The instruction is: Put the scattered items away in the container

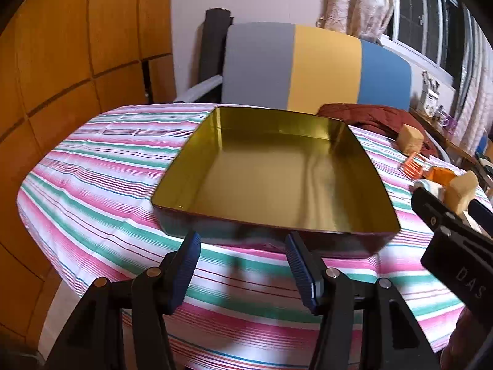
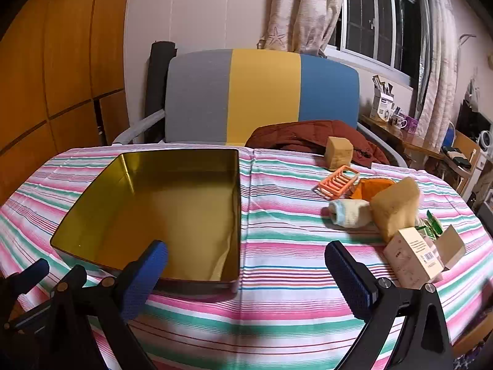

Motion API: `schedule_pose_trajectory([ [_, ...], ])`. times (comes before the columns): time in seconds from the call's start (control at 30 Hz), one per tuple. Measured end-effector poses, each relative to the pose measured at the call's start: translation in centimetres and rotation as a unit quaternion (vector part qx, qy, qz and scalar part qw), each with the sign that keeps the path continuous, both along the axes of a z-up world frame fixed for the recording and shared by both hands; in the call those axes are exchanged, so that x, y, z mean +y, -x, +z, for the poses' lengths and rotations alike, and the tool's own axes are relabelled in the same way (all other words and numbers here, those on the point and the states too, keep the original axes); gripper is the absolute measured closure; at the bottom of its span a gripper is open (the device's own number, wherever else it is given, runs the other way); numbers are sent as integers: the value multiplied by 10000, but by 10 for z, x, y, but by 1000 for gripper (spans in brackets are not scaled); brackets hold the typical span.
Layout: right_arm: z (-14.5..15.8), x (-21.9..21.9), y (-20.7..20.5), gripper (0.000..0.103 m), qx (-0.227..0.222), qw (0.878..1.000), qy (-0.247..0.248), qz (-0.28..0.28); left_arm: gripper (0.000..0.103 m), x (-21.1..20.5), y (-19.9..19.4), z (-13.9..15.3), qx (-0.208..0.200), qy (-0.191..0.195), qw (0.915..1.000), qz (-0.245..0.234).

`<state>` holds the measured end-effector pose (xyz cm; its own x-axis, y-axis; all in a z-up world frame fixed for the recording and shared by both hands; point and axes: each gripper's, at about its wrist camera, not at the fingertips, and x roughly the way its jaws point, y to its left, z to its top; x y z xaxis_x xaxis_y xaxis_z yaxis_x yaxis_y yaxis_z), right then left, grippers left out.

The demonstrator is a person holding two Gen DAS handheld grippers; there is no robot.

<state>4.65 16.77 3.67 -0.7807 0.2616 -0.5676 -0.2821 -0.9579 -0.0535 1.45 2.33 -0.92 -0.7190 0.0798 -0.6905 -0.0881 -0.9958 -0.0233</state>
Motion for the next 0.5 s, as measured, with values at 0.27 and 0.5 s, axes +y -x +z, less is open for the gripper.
schedule_pose_trajectory([
  [0.27, 3, 16, -10, 0, 41, 9999, 24, -155, 44, 17, -7, 4, 120, 132, 9997, -135],
  [0.5, 2, 26, -19, 0, 64, 9997, 26, -214, 44, 18, -13, 6, 182, 125, 9996, -192],
])
